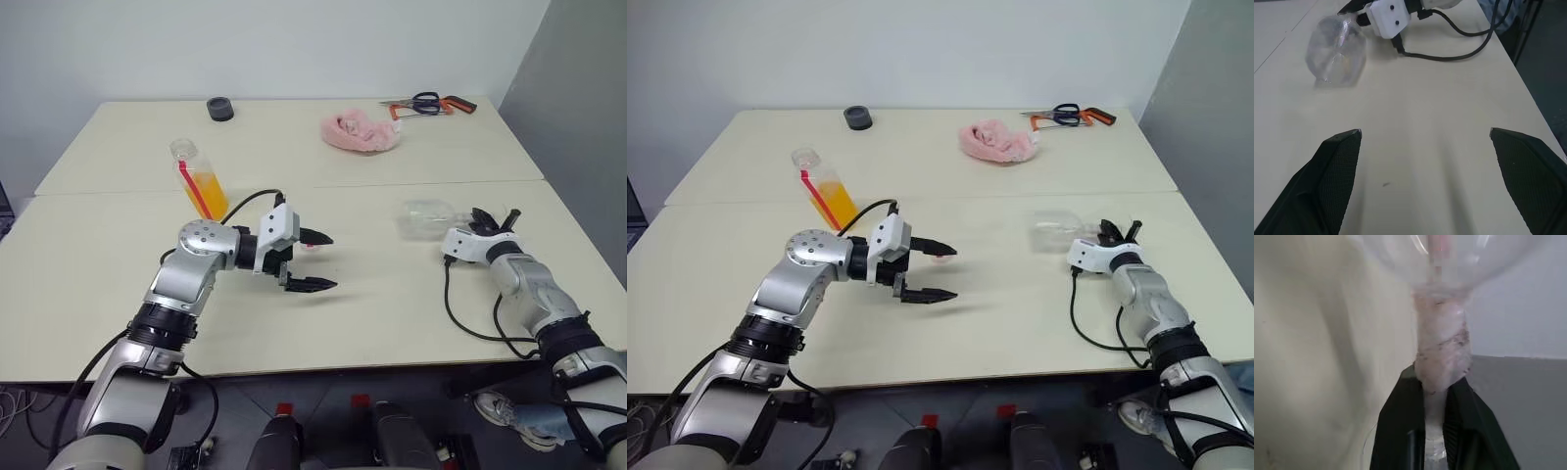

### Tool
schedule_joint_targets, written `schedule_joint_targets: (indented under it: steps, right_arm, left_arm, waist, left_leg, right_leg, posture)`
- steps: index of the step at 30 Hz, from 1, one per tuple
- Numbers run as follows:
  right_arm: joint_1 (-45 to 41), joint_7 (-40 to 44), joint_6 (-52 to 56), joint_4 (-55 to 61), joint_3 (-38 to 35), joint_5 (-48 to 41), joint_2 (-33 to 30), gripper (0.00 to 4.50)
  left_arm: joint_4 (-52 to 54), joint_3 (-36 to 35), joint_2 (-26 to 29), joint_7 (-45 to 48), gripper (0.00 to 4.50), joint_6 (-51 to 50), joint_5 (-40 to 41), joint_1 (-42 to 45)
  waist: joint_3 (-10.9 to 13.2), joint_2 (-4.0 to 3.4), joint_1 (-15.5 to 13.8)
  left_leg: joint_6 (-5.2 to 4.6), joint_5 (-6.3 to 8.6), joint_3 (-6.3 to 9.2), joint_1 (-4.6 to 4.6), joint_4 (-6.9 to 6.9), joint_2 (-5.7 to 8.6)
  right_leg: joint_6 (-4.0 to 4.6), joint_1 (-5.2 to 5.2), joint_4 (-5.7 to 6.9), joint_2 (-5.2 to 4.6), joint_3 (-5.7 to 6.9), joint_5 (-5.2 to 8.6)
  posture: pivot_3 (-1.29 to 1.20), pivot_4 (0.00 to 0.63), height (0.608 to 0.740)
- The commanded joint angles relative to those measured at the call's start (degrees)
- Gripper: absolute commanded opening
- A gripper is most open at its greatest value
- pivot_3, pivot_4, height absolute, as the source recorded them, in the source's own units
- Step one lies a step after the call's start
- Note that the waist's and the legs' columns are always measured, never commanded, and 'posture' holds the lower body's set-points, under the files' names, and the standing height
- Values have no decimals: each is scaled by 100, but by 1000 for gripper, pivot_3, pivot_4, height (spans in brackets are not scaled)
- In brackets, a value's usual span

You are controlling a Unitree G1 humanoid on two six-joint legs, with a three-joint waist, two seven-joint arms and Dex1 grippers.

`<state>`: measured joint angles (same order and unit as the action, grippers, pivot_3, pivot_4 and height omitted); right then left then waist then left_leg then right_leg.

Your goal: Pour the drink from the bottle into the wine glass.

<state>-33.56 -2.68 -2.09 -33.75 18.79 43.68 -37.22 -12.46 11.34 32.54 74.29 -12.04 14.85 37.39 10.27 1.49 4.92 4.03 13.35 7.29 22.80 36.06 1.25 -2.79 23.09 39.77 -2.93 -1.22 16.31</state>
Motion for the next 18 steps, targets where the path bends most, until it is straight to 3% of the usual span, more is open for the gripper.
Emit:
schedule_joint_targets:
  steps: [1,5,10,13,18]
  right_arm:
    - [171,140,-25,364,58,-74,147,170]
    - [119,292,-20,797,-292,-552,401,170]
    - [-179,521,-450,850,-966,-2062,1425,170]
    - [-580,759,-951,152,-1209,-2952,2289,170]
    - [-1297,892,-1601,-1338,-1419,-3540,3140,170]
  left_arm:
    - [203,-246,131,-130,4500,-111,72,-97]
    - [303,-557,361,-290,4500,-396,212,-297]
    - [604,-952,770,-378,4500,-826,420,-732]
    - [982,-1170,972,-427,4500,-1230,655,-990]
    - [1257,-1533,1115,-705,4500,-1640,874,-1198]
  waist:
    - [0,1,2]
    - [0,0,19]
    - [1,-1,27]
    - [2,-3,24]
    - [3,-5,-13]
  left_leg:
    - [0,0,-1,-1,0,0]
    - [0,0,0,0,0,0]
    - [0,0,-3,0,-3,-3]
    - [0,0,-3,1,-3,-1]
    - [1,0,8,2,-2,3]
  right_leg:
    - [0,0,0,0,-1,0]
    - [0,2,0,0,-1,0]
    - [0,8,5,1,-6,0]
    - [0,7,4,-2,-6,0]
    - [1,7,4,-3,3,-1]
  posture:
    - [0,150,740]
    - [0,150,740]
    - [0,150,740]
    - [0,150,740]
    - [0,150,740]
